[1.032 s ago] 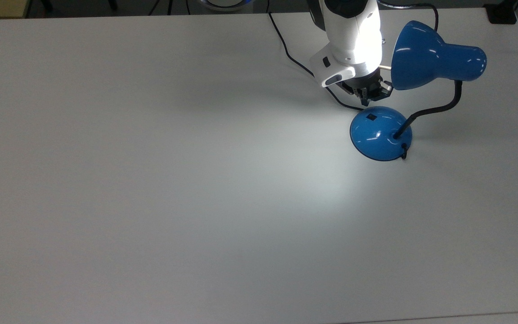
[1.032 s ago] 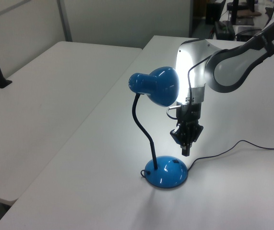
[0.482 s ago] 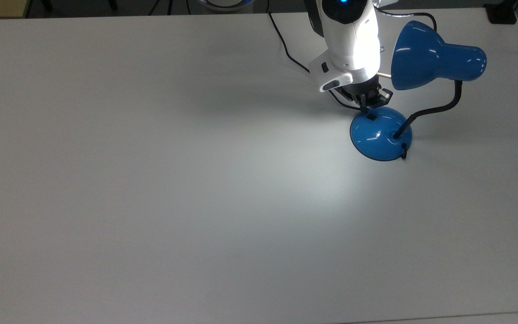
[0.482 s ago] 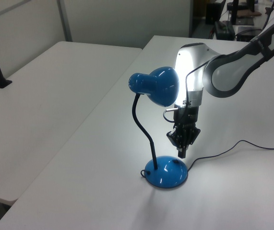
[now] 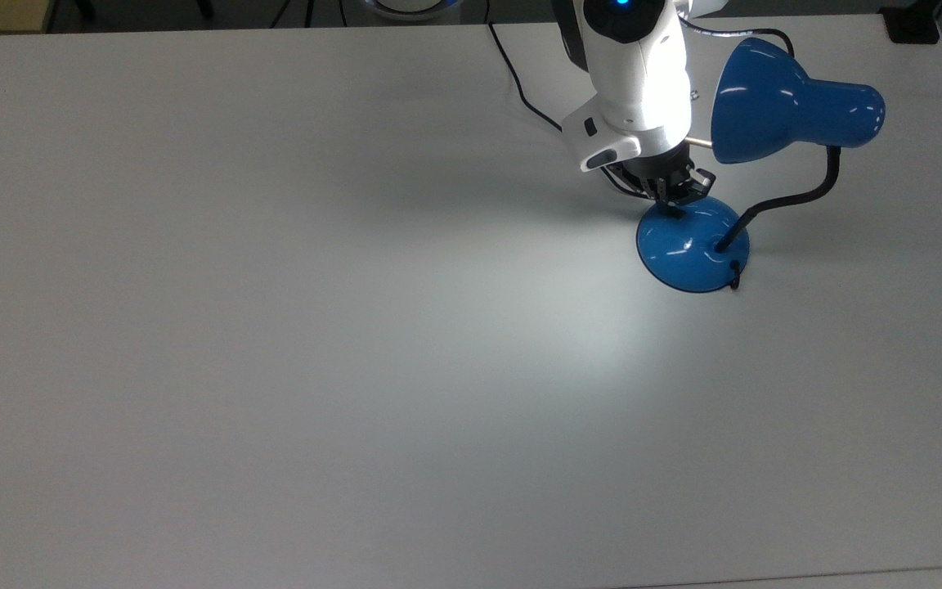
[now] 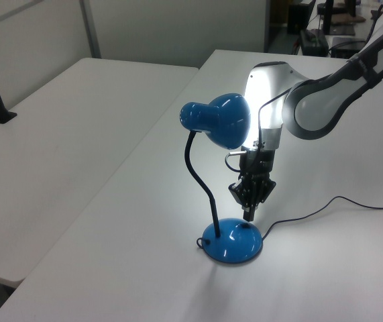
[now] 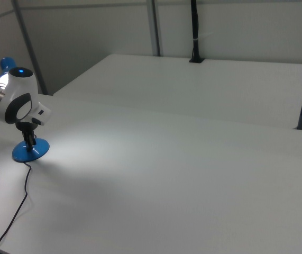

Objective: Turn off the lamp
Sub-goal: 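Lower the gripper onto the switch on the lamp base and press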

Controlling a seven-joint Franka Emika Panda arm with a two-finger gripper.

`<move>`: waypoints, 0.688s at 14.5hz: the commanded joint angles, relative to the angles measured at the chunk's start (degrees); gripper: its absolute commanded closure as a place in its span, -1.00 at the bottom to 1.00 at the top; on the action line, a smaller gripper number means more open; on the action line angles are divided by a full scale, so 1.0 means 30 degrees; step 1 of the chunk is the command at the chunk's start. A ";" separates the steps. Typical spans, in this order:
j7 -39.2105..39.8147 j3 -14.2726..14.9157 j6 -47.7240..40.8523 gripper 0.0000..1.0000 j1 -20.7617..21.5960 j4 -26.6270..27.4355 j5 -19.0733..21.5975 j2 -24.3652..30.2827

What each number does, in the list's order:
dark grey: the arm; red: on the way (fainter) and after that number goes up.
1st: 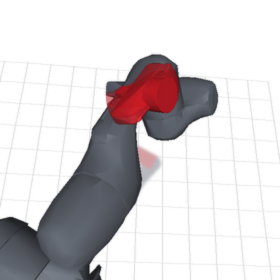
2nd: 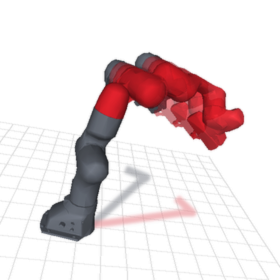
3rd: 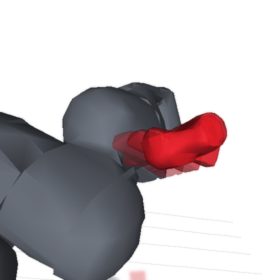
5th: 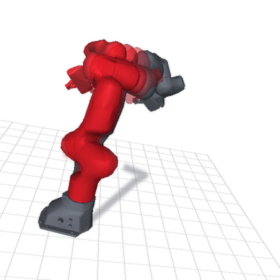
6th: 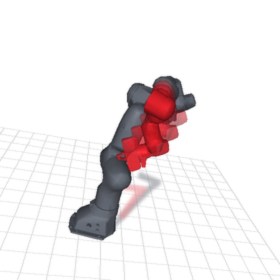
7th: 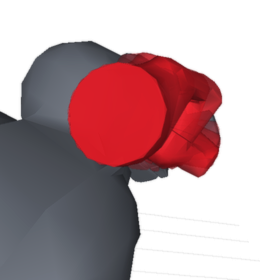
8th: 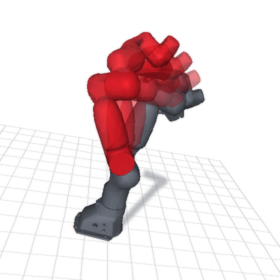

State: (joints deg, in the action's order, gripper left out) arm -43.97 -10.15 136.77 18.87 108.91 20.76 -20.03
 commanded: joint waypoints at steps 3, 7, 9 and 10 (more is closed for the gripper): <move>-0.0547 -0.0221 0.1165 1.00 0.0301 0.0083 0.0404 -0.0177; -0.0843 -0.0250 0.1313 1.00 0.0301 0.0083 0.0403 -0.0324; -0.0843 -0.0279 0.1313 1.00 0.0330 0.0083 0.0374 -0.0470; -0.0814 -0.0279 0.1313 1.00 0.0330 0.0083 0.0374 -0.0499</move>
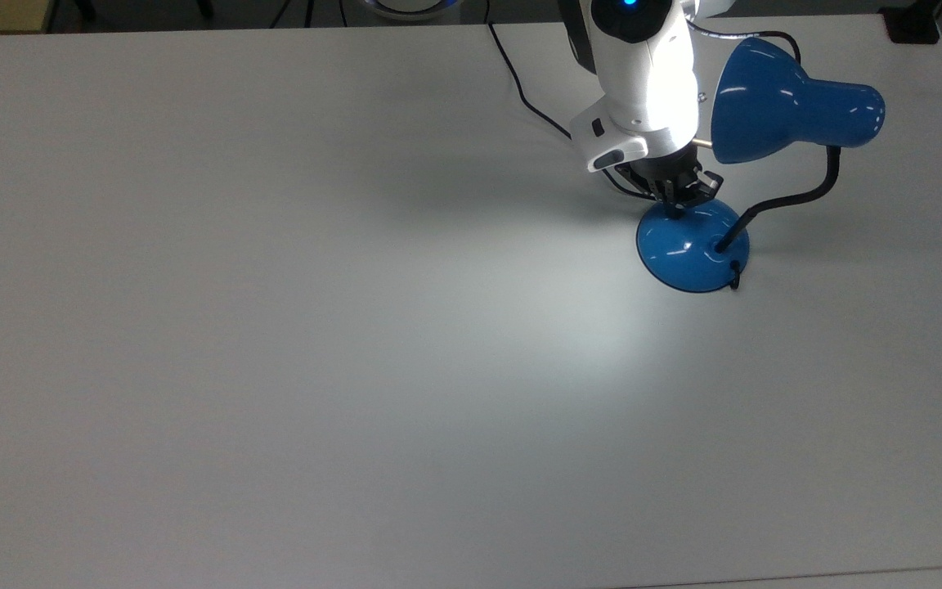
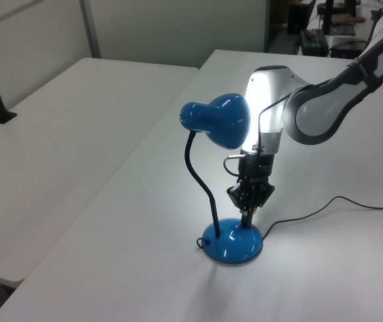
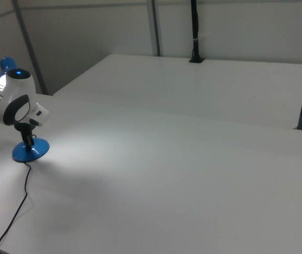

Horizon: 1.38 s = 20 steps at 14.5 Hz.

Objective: Turn off the lamp
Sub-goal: 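Lower the gripper onto the switch on the lamp base and press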

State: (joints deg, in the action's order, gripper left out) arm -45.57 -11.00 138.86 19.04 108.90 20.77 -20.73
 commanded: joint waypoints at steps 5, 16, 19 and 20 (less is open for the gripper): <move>-0.0221 -0.0025 0.0472 1.00 0.0273 0.0144 0.0284 -0.0530; -0.0074 0.0005 -0.0026 1.00 -0.0019 0.0789 0.0050 -0.0443; -0.0074 0.0005 -0.0580 1.00 -0.0253 0.0789 -0.0299 -0.0326; -0.0074 0.0005 -0.0786 1.00 -0.0283 0.0789 -0.0389 -0.0296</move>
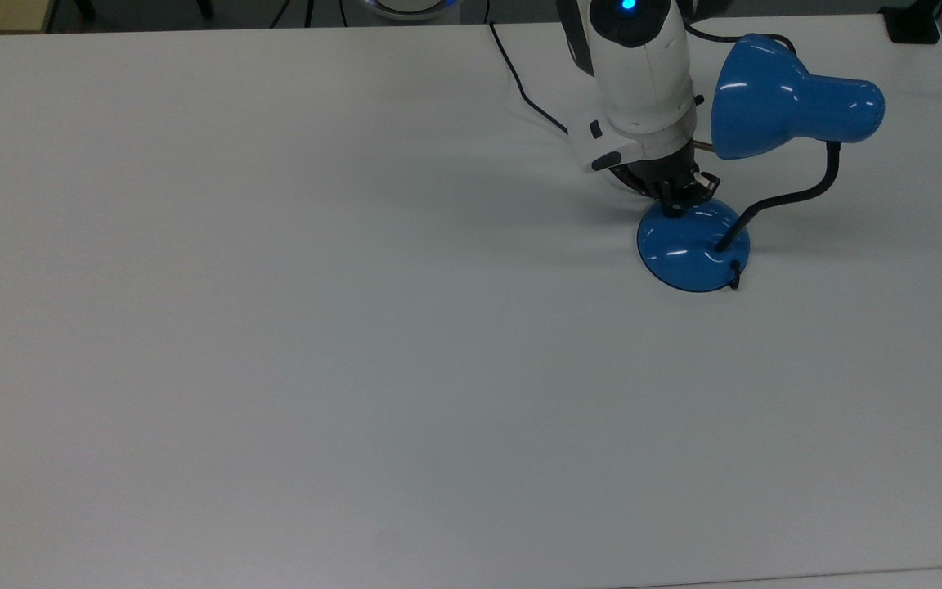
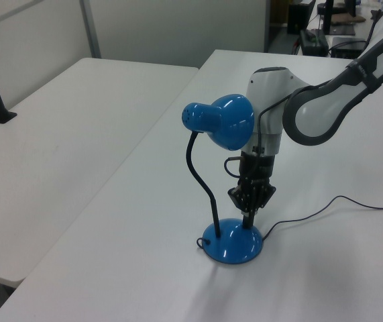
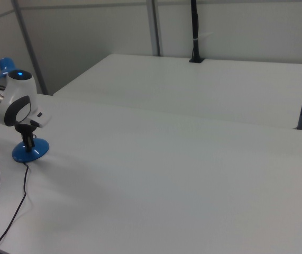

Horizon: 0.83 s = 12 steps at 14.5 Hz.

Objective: Turn off the lamp

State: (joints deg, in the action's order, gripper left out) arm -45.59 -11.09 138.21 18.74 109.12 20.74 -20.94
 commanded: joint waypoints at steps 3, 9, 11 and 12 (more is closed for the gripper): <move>-0.0068 0.0034 -0.1097 1.00 -0.0416 0.0657 -0.0557 -0.0111; 0.1127 0.0064 -0.4838 1.00 -0.1702 0.0452 -0.1376 0.1146; 0.2649 0.0064 -0.6336 1.00 -0.2463 0.0422 -0.1407 0.1907; 0.3295 0.0064 -0.6893 1.00 -0.2844 0.0422 -0.1436 0.2317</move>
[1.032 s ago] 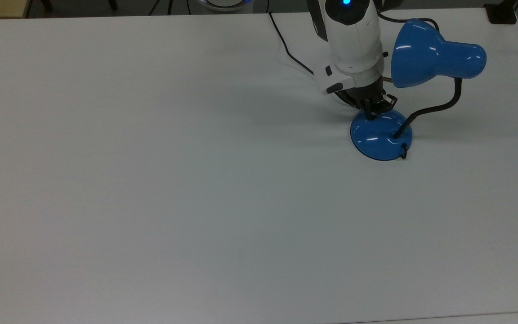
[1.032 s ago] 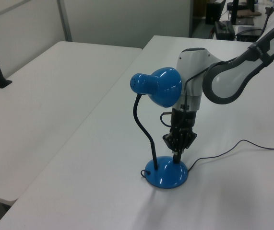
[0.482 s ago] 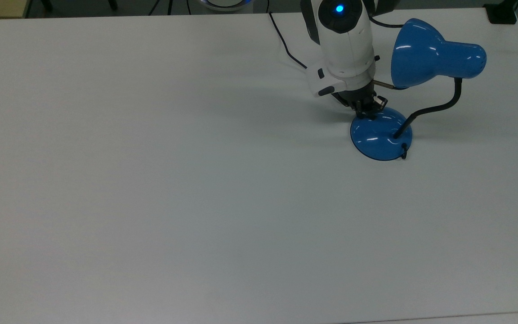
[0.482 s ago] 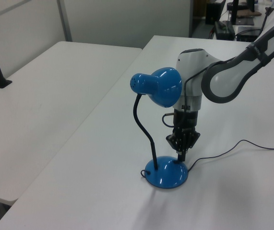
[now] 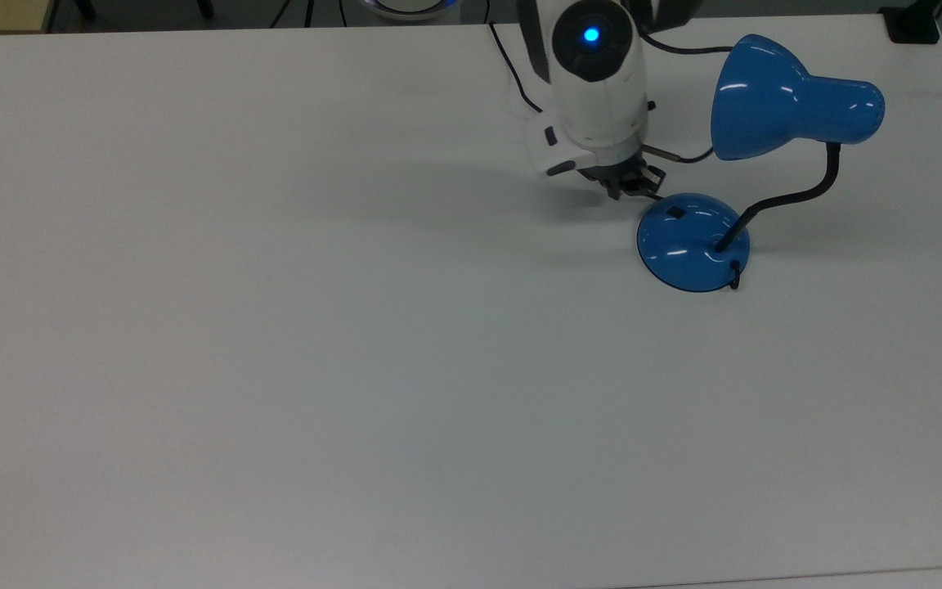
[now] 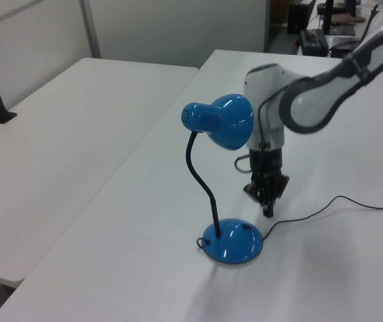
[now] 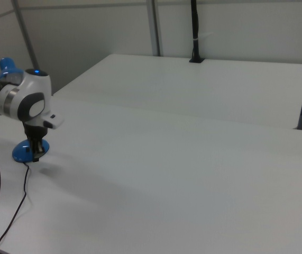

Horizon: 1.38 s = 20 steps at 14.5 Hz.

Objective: Turn off the lamp

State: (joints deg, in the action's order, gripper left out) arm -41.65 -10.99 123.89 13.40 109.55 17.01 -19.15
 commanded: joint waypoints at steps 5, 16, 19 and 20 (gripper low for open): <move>0.8625 0.0701 -0.9586 0.17 -0.3731 -0.2348 -0.0802 0.4535; 1.7181 0.4008 -1.0859 -1.00 -0.4702 -0.4691 -0.5204 0.7323; 1.7718 0.4953 -1.0859 -1.00 -0.4644 -0.5460 -0.4968 0.7293; 1.7575 0.4983 -1.0801 -1.00 -0.4644 -0.5460 -0.4968 0.7264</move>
State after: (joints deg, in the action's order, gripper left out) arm 9.23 2.78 92.76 -0.92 94.68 1.71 2.61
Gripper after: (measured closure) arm 0.000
